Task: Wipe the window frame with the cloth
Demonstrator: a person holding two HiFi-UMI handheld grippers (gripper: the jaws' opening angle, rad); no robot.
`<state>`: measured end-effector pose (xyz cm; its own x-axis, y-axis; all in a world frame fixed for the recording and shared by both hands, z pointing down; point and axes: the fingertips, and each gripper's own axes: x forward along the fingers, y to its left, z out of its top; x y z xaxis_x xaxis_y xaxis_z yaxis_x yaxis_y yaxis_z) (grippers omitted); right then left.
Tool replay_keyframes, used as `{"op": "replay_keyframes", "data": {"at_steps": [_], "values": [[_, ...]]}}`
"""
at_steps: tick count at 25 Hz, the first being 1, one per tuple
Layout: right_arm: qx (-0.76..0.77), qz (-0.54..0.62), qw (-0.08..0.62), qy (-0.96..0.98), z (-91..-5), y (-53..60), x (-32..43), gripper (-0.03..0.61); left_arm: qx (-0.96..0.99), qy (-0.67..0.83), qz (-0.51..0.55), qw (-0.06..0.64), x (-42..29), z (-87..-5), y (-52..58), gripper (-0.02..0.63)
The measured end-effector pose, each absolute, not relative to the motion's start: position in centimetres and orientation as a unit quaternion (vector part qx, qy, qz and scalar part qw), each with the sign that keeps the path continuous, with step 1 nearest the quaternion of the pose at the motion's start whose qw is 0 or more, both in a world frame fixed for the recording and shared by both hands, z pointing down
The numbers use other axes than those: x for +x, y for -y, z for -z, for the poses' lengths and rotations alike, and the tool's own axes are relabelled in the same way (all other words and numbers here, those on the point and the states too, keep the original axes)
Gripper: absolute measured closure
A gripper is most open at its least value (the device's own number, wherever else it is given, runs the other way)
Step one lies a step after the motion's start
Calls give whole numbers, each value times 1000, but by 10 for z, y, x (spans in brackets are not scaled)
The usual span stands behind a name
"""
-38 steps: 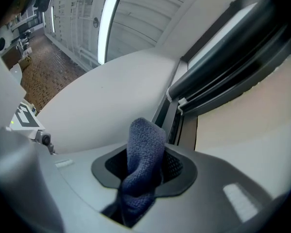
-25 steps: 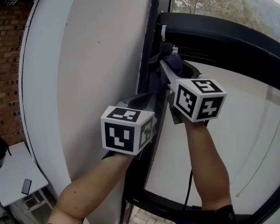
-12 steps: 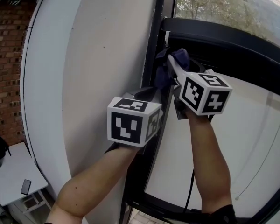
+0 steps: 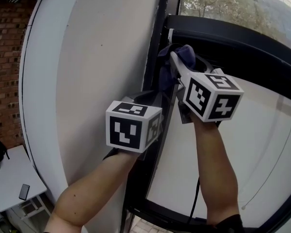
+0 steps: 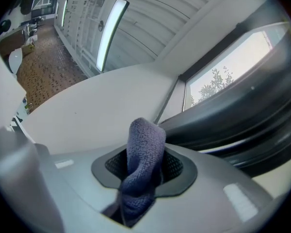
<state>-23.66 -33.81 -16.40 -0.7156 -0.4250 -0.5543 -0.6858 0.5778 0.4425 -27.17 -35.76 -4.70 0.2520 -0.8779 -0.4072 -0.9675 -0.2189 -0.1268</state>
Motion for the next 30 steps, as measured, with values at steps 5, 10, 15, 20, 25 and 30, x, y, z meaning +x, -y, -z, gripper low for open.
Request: {"op": "replay_keyframes", "data": {"at_steps": [5, 10, 15, 20, 25, 30], "values": [[-318, -355, 212, -853, 176, 322, -231, 446, -757, -607, -149, 189, -277, 60, 348, 620], [-328, -393, 224, -829, 195, 300, -231, 446, -754, -608, -144, 205, -274, 67, 339, 620], [-344, -385, 225, -826, 210, 299, -240, 446, -771, -581, -157, 208, -268, 82, 329, 620], [-422, -429, 202, -772, 218, 310, -241, 445, -775, -567, -163, 228, -265, 89, 318, 620], [-450, -431, 187, -759, 217, 314, -239, 445, -781, -550, -197, 220, -262, 100, 309, 620], [-466, -412, 186, -761, 218, 313, -224, 445, -782, -555, -189, 211, -261, 93, 320, 620]]}}
